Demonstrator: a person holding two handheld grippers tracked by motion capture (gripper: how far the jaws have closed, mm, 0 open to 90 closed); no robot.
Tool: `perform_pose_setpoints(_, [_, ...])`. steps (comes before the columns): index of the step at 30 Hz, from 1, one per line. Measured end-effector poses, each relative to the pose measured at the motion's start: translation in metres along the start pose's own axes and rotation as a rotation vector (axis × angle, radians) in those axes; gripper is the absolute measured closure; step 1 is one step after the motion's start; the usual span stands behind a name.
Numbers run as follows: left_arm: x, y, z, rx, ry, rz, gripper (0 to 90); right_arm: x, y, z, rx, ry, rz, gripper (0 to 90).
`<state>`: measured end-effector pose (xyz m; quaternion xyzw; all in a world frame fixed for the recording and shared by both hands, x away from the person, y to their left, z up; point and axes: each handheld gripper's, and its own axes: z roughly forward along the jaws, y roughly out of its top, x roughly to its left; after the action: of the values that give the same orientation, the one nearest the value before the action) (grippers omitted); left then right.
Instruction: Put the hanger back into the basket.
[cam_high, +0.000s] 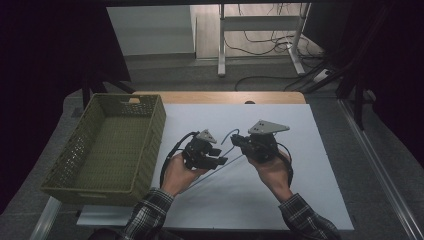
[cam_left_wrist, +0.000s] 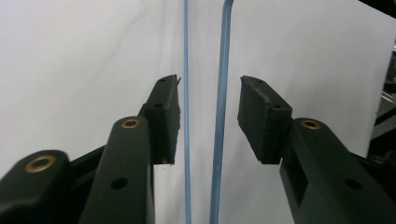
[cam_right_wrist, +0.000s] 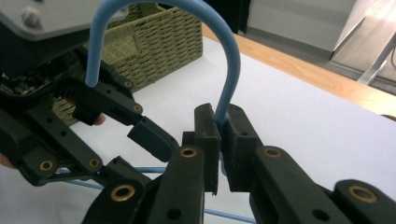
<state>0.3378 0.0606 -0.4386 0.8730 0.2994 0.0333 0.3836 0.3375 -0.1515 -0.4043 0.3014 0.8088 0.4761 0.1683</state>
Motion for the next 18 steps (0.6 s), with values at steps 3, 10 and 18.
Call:
perform_pose_setpoints(3, [0.0007, 0.0044, -0.0026, 0.012, -0.048, -0.008, 66.2, 0.0035, 0.0009, 0.0012, 0.020, 0.010, -0.011, 84.5])
perform_pose_setpoints(10, [0.0003, 0.0069, -0.0007, 0.113, -0.083, 0.002, 85.6, 0.0083, 0.0016, 0.0023, 0.040, 0.034, -0.025, 84.5])
perform_pose_setpoints(18, [-0.0033, 0.0078, -0.0054, 0.089, -0.058, 0.008, 87.5, 0.0072, 0.0036, -0.0002, 0.023, 0.040, -0.022, 79.5])
